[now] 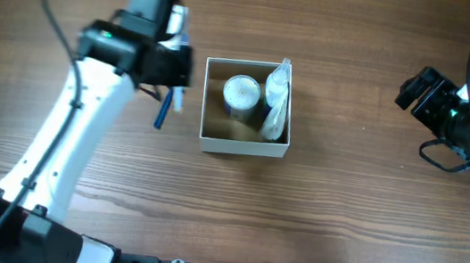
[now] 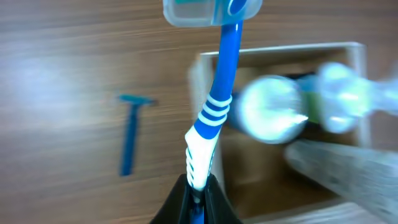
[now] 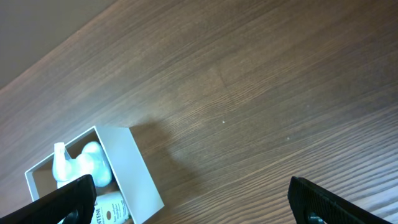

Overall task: Pack container
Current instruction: 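Grasp the blue toothbrush with the left gripper and drop it into the box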

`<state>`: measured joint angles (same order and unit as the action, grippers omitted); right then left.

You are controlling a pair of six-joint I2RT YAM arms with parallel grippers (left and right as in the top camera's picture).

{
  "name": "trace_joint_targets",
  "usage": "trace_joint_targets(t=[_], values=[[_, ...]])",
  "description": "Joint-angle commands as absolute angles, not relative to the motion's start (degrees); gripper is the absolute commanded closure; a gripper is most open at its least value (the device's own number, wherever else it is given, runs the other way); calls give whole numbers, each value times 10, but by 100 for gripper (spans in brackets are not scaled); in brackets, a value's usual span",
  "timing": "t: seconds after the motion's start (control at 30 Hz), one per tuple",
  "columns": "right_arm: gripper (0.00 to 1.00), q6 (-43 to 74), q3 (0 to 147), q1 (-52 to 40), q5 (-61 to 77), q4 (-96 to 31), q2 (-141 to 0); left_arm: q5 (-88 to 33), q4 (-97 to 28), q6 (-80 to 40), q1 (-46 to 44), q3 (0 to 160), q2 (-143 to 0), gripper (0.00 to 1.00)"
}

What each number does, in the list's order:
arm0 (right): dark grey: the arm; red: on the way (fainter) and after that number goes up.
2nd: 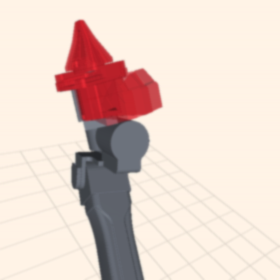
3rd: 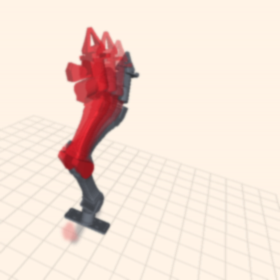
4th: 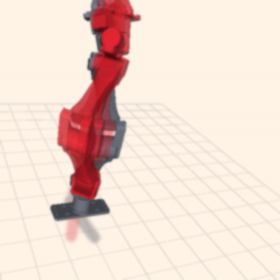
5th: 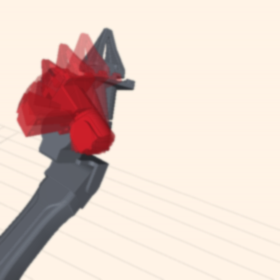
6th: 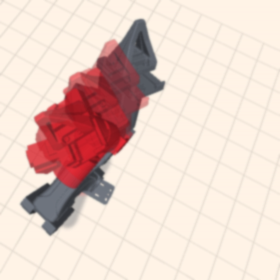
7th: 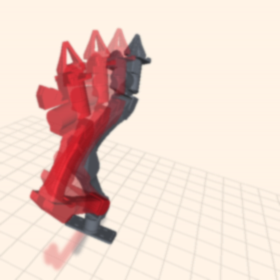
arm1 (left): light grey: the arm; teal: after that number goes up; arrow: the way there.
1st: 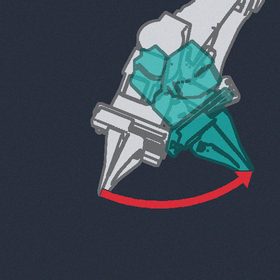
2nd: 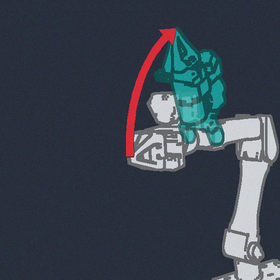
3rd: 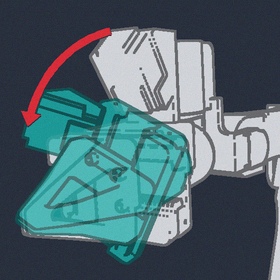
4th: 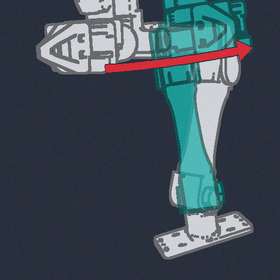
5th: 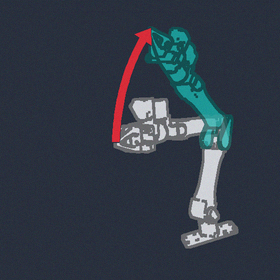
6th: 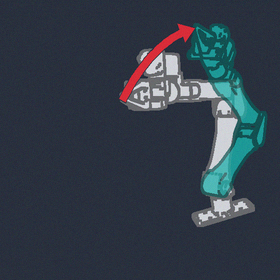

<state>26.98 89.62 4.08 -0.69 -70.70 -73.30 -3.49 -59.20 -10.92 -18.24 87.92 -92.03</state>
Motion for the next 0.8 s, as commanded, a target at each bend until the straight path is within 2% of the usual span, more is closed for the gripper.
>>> trace_joint_targets(t=[0.0,0.3,0.47,0.57,0.77], values=[[0,272,899,43,-18,-706,-737,-7,-570,-163,-252,880,-968,93],[0,271,899,43,-18,-706,-737,-4,-575,-220,-284,880,-1096,89],[0,271,899,43,-18,-706,-737,-4,-600,-239,-267,881,-1081,85],[0,271,899,43,-18,-706,-737,-6,-611,-243,-252,881,-1047,73],[0,271,899,43,-18,-706,-737,-2,-617,-243,-228,881,-963,36]])
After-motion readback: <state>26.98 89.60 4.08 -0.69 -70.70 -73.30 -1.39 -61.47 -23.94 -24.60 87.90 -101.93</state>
